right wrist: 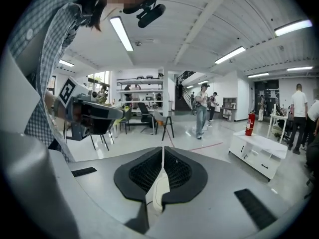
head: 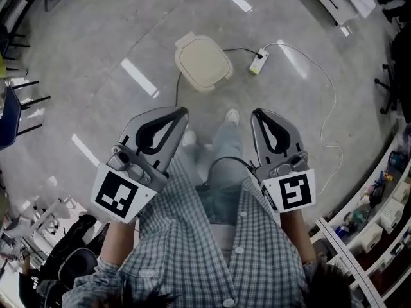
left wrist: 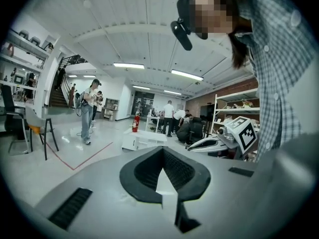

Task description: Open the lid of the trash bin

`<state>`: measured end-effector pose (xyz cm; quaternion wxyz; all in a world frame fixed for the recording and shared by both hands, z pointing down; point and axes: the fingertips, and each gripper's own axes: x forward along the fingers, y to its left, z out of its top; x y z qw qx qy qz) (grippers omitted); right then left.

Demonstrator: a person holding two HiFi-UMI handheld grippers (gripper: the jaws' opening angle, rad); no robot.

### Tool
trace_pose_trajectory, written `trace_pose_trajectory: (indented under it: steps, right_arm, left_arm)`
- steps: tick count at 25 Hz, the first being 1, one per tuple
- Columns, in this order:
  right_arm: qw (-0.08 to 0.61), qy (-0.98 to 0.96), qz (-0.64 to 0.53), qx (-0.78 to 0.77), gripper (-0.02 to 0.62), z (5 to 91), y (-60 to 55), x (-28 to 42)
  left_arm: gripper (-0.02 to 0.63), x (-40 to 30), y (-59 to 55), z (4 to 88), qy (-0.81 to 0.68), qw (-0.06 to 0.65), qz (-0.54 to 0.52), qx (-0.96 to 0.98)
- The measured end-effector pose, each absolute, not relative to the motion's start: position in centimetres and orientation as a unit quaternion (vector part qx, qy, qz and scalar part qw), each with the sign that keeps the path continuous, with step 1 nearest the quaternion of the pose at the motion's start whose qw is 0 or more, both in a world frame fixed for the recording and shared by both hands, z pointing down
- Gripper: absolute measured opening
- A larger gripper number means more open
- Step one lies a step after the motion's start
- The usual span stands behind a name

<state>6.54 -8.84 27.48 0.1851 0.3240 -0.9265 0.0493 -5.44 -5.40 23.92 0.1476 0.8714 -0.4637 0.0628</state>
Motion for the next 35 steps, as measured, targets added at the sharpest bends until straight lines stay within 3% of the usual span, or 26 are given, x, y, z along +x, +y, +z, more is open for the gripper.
trace_pose_trajectory:
  steps: [8,16,35]
  right_arm:
    - [0.182,-0.933,0.055,0.306,0.028,31.1,-12.0,8.1]
    - [0.242,-0.93,0.062,0.269,0.028,35.7,-13.2,8.7]
    - [0.273,-0.907,0.118,0.298,0.028,43.4,-16.3,13.9]
  left_arm:
    - [-0.002,-2.6,-7.1,28.5,-0.448,0.184,0.102,0.869]
    - [-0.002,-1.3,-9.2,33.3,-0.438,0.213,0.122,0.865]
    - [-0.002,4.4,-13.5,42.8,-0.408,0.232,0.144,0.871]
